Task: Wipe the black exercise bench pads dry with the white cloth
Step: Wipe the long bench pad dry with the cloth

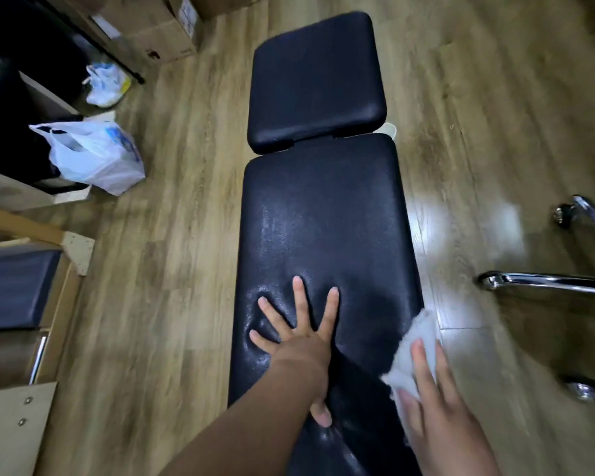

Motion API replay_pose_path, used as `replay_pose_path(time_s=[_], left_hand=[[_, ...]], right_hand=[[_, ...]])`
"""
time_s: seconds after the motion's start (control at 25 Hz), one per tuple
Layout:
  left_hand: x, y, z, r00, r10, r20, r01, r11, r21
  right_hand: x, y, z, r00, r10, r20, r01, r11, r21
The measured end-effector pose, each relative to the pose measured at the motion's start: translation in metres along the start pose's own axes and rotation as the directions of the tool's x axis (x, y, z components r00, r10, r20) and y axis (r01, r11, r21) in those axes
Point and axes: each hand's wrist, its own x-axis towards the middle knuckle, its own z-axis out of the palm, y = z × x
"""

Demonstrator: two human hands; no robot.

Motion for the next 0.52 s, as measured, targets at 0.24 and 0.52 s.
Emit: replay_pose_path(time_s=[0.24, 0.52], left_hand=[[0.004, 0.000, -0.003, 0.999, 0.014, 0.046, -0.012, 0.999, -0.045], [0.005, -0.005, -0.006, 1.000, 0.029, -0.010, -0.030, 0.995, -0.093]], right_hand=[[0.147, -0.064, -0.051, 0.987, -0.012, -0.157, 0.007, 1.000, -0.027], [0.253, -0.111, -0.086, 0.967, 0.117, -0.225, -0.095, 0.990, 0.103]])
